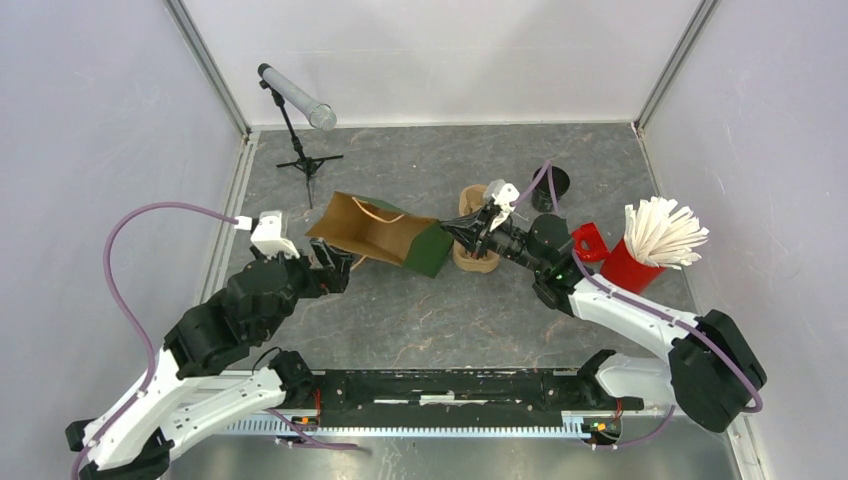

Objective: Pack the takeout coffee

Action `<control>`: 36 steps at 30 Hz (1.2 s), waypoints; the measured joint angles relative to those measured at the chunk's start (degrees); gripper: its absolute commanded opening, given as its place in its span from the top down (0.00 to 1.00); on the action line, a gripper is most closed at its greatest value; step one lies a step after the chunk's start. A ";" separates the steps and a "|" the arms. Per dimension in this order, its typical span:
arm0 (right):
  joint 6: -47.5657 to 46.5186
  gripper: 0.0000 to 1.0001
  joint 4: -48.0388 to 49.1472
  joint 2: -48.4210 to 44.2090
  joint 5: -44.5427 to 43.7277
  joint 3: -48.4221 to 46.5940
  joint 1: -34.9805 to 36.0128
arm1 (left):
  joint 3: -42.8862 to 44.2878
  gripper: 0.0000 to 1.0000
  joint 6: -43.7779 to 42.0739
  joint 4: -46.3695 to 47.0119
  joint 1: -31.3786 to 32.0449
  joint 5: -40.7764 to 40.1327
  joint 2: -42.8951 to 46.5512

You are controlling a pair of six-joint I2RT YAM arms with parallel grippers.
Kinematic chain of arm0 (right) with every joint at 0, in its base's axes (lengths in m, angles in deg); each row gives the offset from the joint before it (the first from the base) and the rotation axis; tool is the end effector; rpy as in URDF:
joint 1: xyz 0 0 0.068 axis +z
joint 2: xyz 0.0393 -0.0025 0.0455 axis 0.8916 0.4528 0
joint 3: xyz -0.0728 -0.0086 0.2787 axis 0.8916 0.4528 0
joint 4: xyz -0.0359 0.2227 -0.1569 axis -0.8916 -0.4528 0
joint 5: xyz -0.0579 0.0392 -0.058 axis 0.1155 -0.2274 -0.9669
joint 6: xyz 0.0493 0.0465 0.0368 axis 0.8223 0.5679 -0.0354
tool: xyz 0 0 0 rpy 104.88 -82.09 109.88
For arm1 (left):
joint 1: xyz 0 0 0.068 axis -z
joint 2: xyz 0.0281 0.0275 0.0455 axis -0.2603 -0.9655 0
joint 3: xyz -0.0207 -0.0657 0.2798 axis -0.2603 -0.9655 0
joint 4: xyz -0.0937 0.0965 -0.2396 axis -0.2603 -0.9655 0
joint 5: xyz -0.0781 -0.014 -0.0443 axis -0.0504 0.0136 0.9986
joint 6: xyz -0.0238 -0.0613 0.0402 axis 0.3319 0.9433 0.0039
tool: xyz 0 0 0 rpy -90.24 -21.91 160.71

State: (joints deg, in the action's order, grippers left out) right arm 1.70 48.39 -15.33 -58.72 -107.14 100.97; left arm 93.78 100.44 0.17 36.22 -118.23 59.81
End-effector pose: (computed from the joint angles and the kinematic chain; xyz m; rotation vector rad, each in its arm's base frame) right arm 0.2233 0.2068 0.2918 -0.7165 1.3804 0.9492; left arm 0.0935 -0.0603 0.3639 -0.0977 1.9341 -0.4559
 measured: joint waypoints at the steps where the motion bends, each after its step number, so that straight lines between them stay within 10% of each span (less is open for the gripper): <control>1: 0.35 1.00 -0.76 -0.50 -0.79 0.00 0.52 | 0.63 0.05 0.00 0.00 -0.02 -0.42 -0.96; 16: 2.80 0.99 -12.72 -6.91 -6.05 -0.07 4.09 | 1.31 0.28 -1.25 4.72 -0.02 -3.13 -11.19; 36: 7.04 1.00 -17.55 -8.04 -6.43 -3.69 5.42 | 8.48 0.32 -10.38 16.98 -5.86 1.84 -26.80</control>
State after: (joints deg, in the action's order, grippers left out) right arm 8.74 30.84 -23.37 -65.15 -110.83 106.39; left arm 102.26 90.06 17.16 30.37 -116.40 33.01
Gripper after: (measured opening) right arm 0.006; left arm 0.684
